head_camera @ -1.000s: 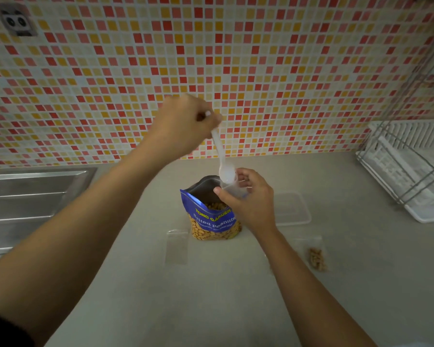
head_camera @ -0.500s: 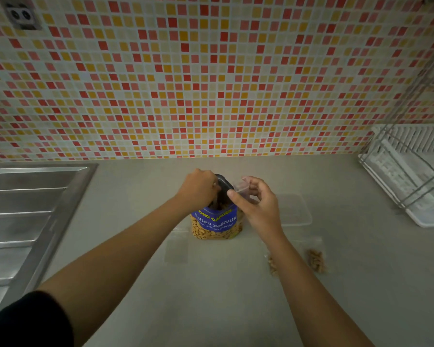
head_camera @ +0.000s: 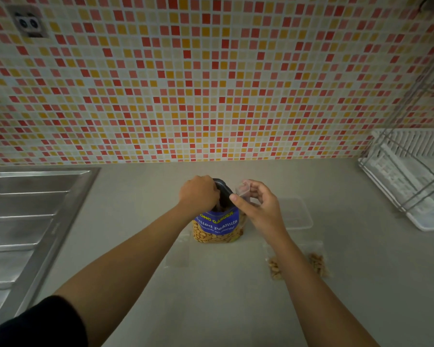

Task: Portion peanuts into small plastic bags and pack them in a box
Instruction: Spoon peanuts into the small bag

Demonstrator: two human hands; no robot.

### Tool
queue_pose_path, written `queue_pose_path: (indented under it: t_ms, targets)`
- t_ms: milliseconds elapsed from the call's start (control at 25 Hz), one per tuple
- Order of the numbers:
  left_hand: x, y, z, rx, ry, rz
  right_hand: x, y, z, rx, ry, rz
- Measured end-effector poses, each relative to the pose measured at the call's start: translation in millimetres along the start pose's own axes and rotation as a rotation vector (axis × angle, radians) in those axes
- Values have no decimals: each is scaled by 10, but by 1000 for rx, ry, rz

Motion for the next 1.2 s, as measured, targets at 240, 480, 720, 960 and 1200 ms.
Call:
queue_pose_path:
  t_ms: [240, 480, 720, 960, 1200]
  targets:
    - [120, -220, 71, 181, 86, -620, 40, -10, -43, -1, -36, 31]
    - [277, -384, -39, 272, 177, -876, 45, -6, -41, -14, -41, 39]
    - [274, -567, -90, 353, 221, -984, 41, -27, -38, -54, 18, 119]
    - [239, -795, -147, 400, 268, -1044, 115, -171, -77, -17, 115, 64]
    - [350, -883, -156, 403, 320, -1099, -25, -240, -136, 194, 147, -345]
Point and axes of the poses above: each hand's wrist, its own z-axis towards the middle knuckle, its own x-axis out of the back of the hand, y = z × x, the point moved 4 cm from there along z, towards the middle knuckle, and after that the axes turned 10 degrees about -x, right-handed, at the moved point
